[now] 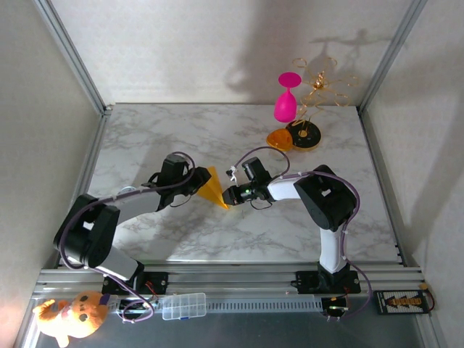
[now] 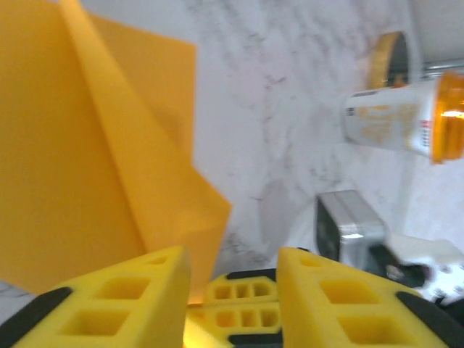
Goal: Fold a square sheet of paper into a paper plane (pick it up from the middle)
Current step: Fourth fold the wing at the center of the table.
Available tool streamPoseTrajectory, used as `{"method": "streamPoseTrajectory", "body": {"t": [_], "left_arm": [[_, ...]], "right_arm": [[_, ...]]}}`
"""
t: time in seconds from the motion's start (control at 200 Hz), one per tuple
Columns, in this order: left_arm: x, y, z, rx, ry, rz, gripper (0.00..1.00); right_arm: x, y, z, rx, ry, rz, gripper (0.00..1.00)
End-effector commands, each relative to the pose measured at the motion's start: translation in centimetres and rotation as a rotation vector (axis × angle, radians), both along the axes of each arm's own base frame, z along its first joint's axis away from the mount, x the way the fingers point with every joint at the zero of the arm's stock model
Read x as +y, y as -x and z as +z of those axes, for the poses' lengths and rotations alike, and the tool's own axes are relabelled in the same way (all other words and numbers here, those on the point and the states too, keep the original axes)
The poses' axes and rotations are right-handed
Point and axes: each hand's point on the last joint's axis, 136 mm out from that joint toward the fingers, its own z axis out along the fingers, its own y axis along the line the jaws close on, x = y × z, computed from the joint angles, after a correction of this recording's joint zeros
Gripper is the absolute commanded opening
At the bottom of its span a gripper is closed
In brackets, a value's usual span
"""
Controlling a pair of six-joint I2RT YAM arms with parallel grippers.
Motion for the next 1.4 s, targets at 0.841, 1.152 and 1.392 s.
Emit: {"method": "streamPoseTrajectory", "body": {"t": [0.841, 1.152, 1.392], "left_arm": [[-3.0, 0.3, -3.3, 0.000, 0.189, -0.090, 0.15], [-3.3, 0.0, -3.8, 0.012, 0.186, -0.093, 0.15], [-3.6, -0.2, -4.0, 0.015, 0.187, -0.098, 0.16]], "right_arm": [[-2.7, 1.0, -5.1, 0.135, 0.153, -0.060, 0.10], [-2.9, 1.0, -5.4, 0.138, 0.167, -0.061, 0.16], [-3.1, 0.9, -5.8, 0.138, 0.193, -0.070, 0.17]]}}
